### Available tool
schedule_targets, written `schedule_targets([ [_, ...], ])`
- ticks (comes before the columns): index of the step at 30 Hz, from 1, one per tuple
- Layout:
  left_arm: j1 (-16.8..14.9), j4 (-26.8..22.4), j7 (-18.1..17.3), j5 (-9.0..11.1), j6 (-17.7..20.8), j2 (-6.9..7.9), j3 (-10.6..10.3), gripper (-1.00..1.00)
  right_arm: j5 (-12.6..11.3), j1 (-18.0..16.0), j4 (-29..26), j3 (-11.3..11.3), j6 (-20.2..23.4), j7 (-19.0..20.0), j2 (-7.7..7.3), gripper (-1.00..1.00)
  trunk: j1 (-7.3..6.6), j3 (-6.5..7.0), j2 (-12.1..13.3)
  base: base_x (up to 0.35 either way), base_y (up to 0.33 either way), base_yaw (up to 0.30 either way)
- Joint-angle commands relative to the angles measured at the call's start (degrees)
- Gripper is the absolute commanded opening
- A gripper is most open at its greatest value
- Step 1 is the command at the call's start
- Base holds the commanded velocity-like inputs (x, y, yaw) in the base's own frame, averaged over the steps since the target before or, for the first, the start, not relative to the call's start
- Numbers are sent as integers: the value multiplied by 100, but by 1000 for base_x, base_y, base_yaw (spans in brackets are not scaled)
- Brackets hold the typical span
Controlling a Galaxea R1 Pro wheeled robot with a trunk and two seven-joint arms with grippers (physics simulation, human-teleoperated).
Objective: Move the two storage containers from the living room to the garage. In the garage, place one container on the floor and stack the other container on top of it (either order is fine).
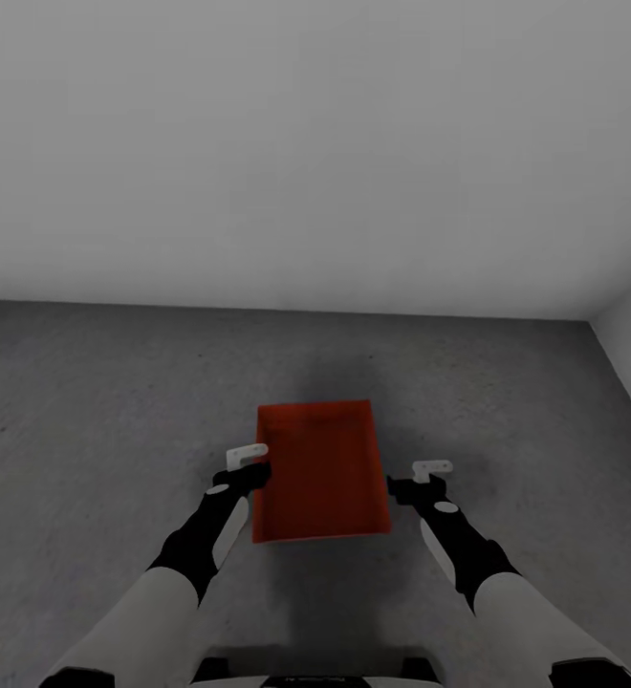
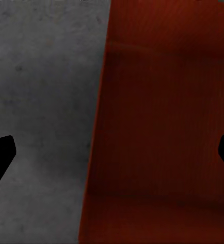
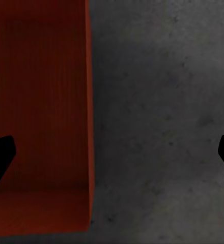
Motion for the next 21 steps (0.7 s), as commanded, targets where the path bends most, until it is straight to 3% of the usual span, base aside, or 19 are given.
schedule_targets([
  [1,0,-12,46,58,24,4,-24,100,-4,0,-15,35,40,-45,-3,100,-23,16,40,0,0,0],
  [21,0,-10,46,58,24,5,-24,100,-4,0,-27,38,40,-45,-1,100,-462,375,842,0,0,0],
])
